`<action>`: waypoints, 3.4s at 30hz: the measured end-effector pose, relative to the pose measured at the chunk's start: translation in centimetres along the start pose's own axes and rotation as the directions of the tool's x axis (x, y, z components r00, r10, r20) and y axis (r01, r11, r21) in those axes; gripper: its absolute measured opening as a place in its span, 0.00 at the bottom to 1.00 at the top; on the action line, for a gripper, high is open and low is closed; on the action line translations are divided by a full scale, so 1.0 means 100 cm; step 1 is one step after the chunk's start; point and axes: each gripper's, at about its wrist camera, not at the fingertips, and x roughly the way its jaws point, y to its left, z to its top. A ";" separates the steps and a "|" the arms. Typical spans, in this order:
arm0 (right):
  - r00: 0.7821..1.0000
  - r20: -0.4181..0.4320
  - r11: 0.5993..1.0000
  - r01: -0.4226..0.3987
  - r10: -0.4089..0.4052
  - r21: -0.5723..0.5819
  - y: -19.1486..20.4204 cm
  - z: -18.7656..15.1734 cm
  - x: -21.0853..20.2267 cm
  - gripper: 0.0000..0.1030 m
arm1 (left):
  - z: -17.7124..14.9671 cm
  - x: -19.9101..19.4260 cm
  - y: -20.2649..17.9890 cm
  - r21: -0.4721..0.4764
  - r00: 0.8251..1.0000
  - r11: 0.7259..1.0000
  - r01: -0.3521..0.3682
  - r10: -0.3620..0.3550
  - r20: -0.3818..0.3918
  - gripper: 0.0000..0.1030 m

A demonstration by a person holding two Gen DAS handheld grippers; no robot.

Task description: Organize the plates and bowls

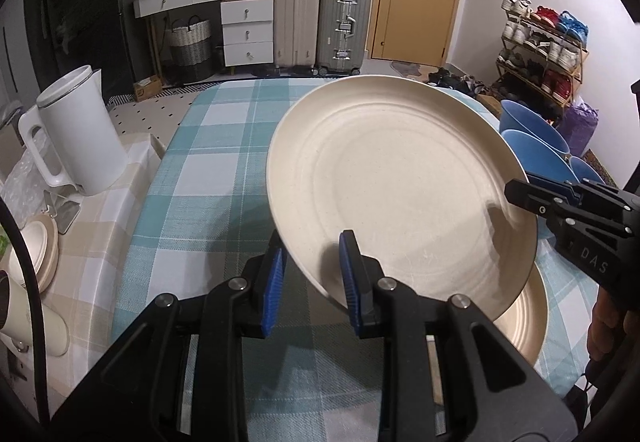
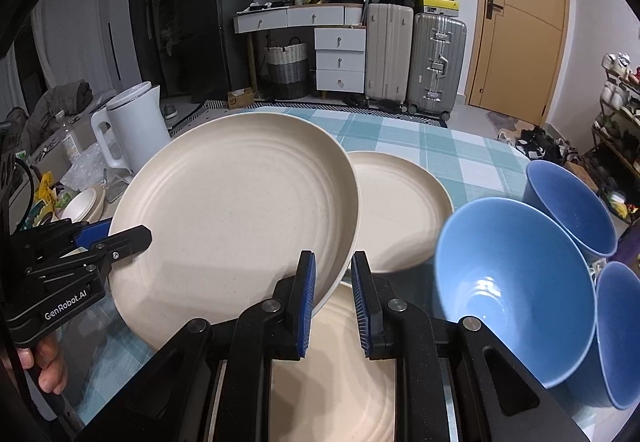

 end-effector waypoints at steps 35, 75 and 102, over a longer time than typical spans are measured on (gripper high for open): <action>1.000 -0.007 0.998 0.019 -0.019 0.067 -0.025 -0.067 -0.057 0.19 | -0.046 -0.041 -0.068 0.119 0.998 0.992 0.045 -0.039 -0.056 0.23; 0.991 -0.089 0.995 0.103 -0.102 0.012 -0.025 -0.116 -0.038 0.20 | -0.073 0.010 -0.088 0.282 0.983 0.959 0.023 0.029 -0.181 0.27; 0.994 -0.068 0.996 0.082 -0.084 -0.024 -0.019 -0.123 -0.038 0.43 | -0.079 0.022 -0.085 0.271 0.975 0.959 0.081 -0.020 -0.220 0.42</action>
